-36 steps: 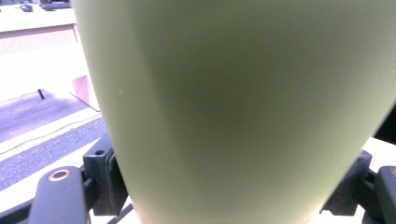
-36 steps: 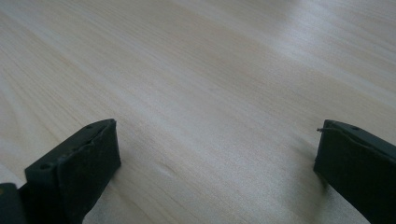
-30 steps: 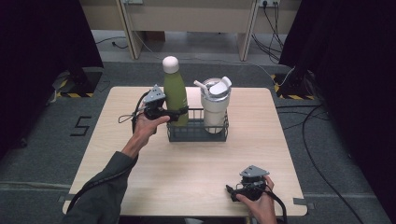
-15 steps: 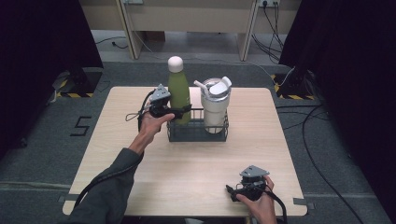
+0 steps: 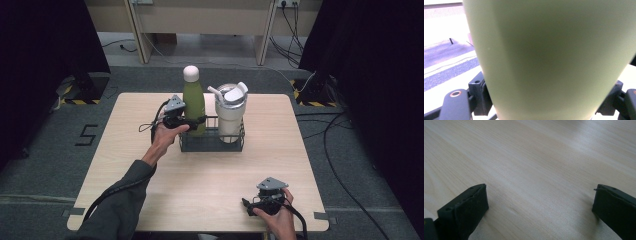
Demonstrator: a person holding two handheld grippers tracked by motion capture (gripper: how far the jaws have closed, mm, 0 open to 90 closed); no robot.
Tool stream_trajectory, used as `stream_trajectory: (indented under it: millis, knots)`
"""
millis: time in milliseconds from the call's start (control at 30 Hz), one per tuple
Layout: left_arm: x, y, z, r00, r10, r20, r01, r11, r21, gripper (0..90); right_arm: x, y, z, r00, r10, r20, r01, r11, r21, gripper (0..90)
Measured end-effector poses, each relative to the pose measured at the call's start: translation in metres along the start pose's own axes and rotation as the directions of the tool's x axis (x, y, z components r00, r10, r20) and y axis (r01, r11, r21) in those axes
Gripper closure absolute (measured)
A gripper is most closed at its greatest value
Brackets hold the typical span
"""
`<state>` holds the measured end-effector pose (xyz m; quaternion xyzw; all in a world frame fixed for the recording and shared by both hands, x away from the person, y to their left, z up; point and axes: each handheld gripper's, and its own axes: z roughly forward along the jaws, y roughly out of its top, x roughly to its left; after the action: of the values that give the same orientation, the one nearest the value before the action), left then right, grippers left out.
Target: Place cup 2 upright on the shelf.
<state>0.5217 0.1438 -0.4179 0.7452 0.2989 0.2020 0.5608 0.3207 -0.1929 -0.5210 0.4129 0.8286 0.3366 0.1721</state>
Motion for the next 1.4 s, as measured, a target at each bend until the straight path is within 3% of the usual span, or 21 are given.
stream_trajectory:
  millis: [500,667,833,967,1400]
  knots:
    - [0.005,-0.016,0.007,0.9999,-0.014,-0.004,0.014,0.9997,0.019,20.5,0.0,0.0,0.0,1.0,0.0,0.0,0.0,1.0,0.0,0.4]
    - [0.006,-0.021,0.009,1.0,0.004,-0.003,-0.004,0.9996,0.029,20.5,0.0,0.0,0.0,1.0,0.002,0.0,-0.002,1.0,0.0,0.4]
    - [0.005,-0.022,0.007,0.9994,0.032,0.015,-0.033,0.9987,0.039,20.4,0.0,0.0,0.0,1.0,0.0,0.0,0.0,1.0,0.0,0.4]
    - [0.005,-0.024,0.007,0.9998,0.015,0.012,-0.015,0.9994,0.032,20.3,0.0,0.0,0.0,1.0,0.001,0.0,-0.001,1.0,0.0,0.4]
    - [0.003,-0.021,0.008,0.9999,0.011,0.001,-0.011,0.9984,0.055,19.7,0.0,0.0,0.0,1.0,0.001,0.0,-0.001,1.0,0.001,0.4]
